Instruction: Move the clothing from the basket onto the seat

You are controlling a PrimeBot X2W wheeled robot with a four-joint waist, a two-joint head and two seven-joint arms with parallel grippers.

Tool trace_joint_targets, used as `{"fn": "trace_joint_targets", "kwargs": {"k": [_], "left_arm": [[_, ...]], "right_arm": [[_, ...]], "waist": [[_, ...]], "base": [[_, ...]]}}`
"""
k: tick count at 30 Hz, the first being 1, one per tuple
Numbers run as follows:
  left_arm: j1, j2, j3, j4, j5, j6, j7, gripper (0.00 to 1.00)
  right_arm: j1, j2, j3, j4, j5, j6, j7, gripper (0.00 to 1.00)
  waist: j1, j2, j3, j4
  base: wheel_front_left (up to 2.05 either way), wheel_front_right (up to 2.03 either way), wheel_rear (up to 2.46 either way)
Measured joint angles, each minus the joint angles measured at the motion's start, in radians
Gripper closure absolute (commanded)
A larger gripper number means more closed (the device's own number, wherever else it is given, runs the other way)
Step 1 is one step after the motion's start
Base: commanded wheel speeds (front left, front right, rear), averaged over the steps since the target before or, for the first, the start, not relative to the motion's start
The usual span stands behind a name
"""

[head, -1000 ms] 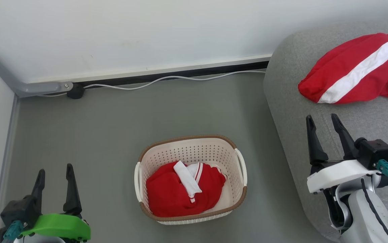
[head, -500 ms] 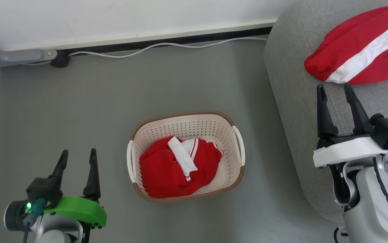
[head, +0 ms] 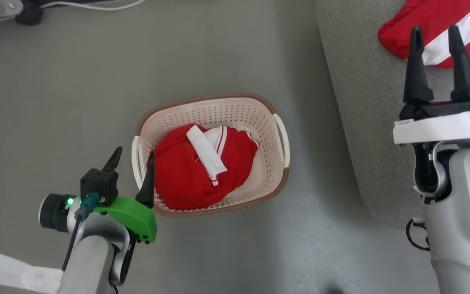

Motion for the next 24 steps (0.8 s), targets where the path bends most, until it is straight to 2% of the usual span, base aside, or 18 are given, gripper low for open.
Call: {"fn": "trace_joint_targets", "kwargs": {"k": [10,16,24], "left_arm": [[-0.127,-0.043,-0.048,0.106,0.028,-0.012,0.040,0.00],[-0.199,-0.051,-0.078,0.158,0.064,-0.013,0.052,0.00],[-0.302,-0.052,-0.152,0.217,0.137,-0.043,0.073,0.00]], "right_arm": [[-0.140,0.000,-0.007,-0.029,0.025,-0.007,0.000,0.00],[-0.214,0.000,0.008,-0.044,0.028,-0.007,0.000,0.00],[-0.304,0.001,0.022,-0.062,0.046,-0.007,0.000,0.00]], "waist": [[0.0000,0.0000,0.141,-0.033],[0.0001,0.0000,0.227,-0.054],[0.0002,0.0000,0.341,-0.083]], "base": [[0.00,0.00,0.00],[0.00,0.00,0.00],[0.00,0.00,0.00]]}}
